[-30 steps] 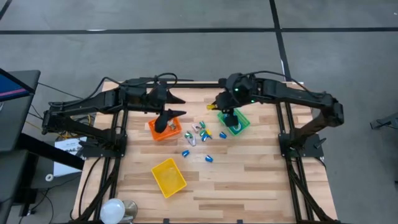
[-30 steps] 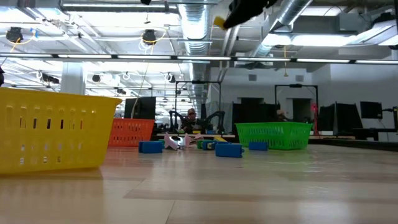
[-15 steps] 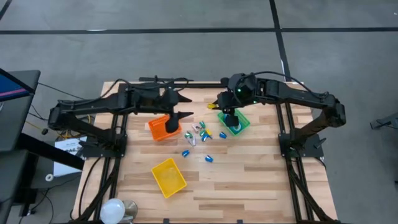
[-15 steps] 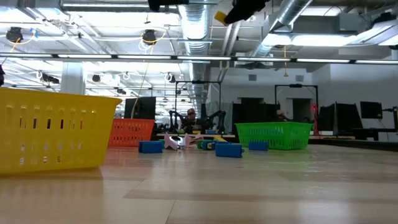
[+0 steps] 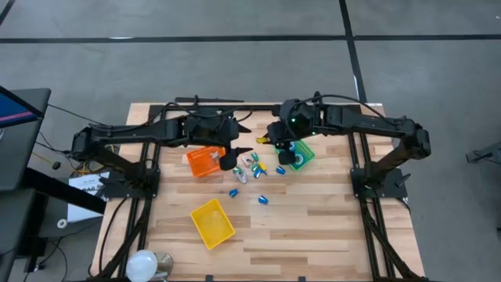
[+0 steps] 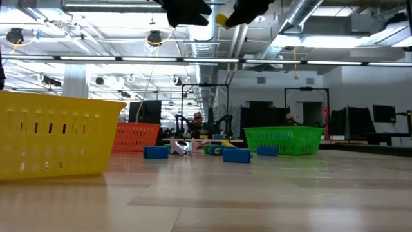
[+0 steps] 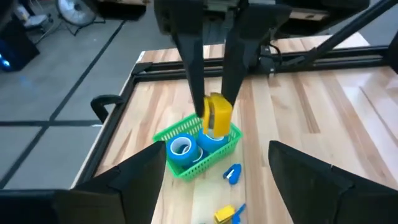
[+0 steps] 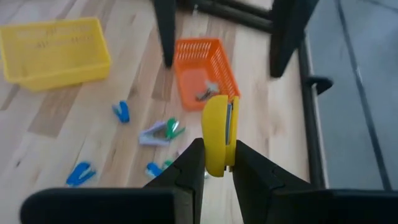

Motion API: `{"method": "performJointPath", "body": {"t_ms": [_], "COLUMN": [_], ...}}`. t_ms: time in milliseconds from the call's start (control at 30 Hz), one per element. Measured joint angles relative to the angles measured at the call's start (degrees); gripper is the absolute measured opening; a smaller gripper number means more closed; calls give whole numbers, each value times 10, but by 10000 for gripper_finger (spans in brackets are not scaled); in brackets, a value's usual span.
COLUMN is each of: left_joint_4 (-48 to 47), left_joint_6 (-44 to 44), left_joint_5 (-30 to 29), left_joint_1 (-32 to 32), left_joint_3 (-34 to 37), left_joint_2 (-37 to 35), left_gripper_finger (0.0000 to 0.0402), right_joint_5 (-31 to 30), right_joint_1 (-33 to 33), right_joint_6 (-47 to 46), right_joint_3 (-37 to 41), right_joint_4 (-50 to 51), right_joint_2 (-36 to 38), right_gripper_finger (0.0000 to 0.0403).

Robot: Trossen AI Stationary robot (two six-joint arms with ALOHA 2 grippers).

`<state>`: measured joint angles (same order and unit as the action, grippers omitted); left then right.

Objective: Pick and place Stapler, Stapler remover, tape
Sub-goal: Put the yellow stapler into the yellow basket

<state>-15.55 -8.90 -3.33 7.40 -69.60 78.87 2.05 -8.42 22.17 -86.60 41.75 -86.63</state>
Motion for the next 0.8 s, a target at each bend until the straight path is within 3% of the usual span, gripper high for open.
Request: {"method": "performJointPath", "body": {"t_ms": [800], "left_joint_4": [15], "left_joint_6": [-29], "left_joint_5": [-1], "left_joint_1": [0], "left_joint_3": [0], "left_joint_2": [32], "left_gripper_finger": [274], "right_joint_5": [10], "right_joint_1": [-5], "right_joint_6": [7], "right_joint_3": [-1], "right_joint_4": [-11], "right_joint_2": [-42], "right_gripper_finger": [62]}}
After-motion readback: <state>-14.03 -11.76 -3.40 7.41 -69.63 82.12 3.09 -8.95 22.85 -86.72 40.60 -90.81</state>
